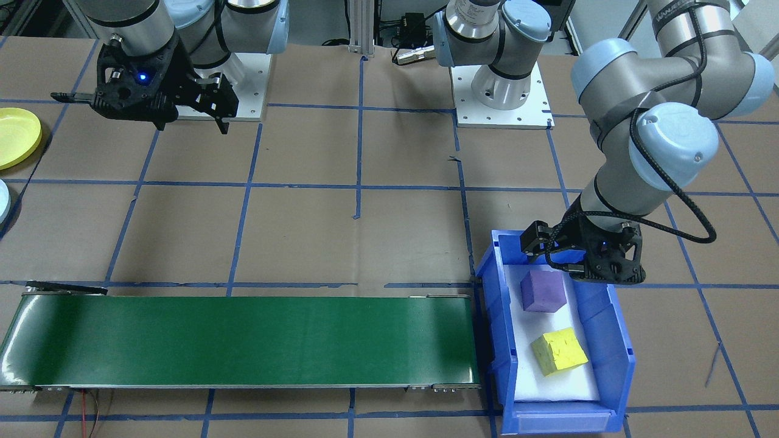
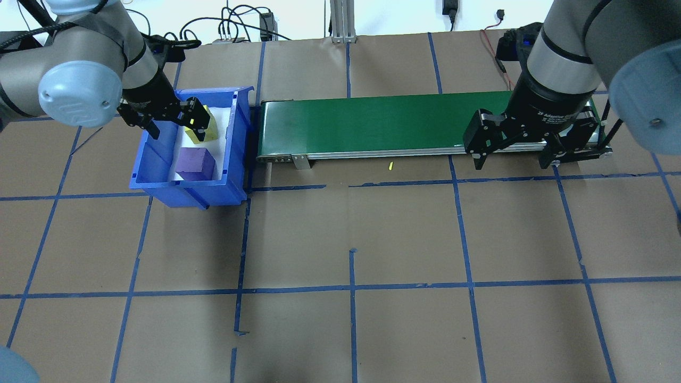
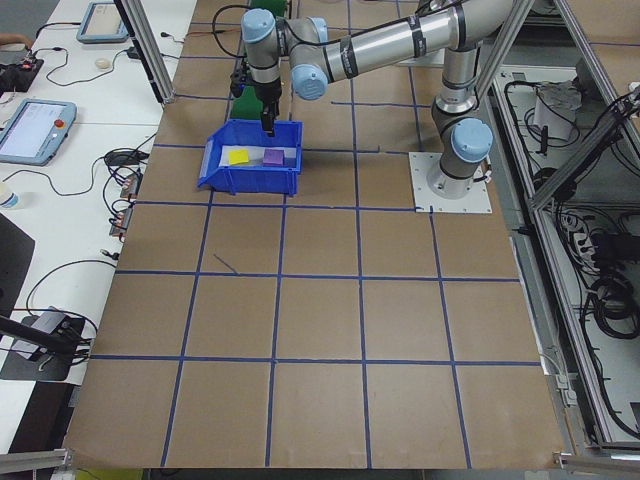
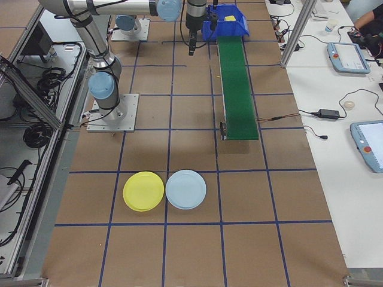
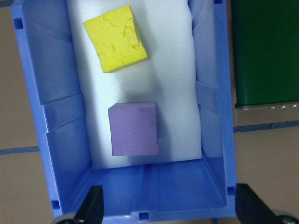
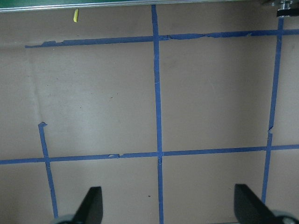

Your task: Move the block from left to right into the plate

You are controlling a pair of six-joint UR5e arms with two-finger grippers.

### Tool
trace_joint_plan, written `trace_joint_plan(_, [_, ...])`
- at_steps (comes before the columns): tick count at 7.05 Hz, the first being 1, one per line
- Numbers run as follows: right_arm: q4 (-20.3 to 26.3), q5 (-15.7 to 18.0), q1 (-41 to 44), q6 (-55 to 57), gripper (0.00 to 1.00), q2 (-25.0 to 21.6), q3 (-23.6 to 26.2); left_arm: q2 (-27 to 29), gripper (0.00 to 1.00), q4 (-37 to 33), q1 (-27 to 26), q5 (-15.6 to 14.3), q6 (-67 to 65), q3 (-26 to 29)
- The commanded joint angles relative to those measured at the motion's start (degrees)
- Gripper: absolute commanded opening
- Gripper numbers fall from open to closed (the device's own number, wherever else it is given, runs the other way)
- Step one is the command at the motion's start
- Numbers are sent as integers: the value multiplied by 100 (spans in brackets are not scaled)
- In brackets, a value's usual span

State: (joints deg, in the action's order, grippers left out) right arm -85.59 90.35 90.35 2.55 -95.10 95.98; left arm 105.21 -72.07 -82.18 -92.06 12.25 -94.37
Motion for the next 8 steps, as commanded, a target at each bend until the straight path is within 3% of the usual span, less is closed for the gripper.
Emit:
trace_joint_plan(1, [7, 0, 0, 0, 100, 0, 0, 201, 100, 412, 97, 4, 49, -169])
trace_joint_plan(3, [15, 9, 0, 0, 100, 0, 0, 288, 100, 561, 97, 4, 49, -266])
trace_joint_plan(6, [7, 9, 0, 0, 100, 0, 0, 842, 100, 1185, 115, -31, 75, -275])
trace_joint_plan(8, [16, 9, 0, 0, 100, 0, 0, 957, 98, 1177, 115, 4, 58, -292])
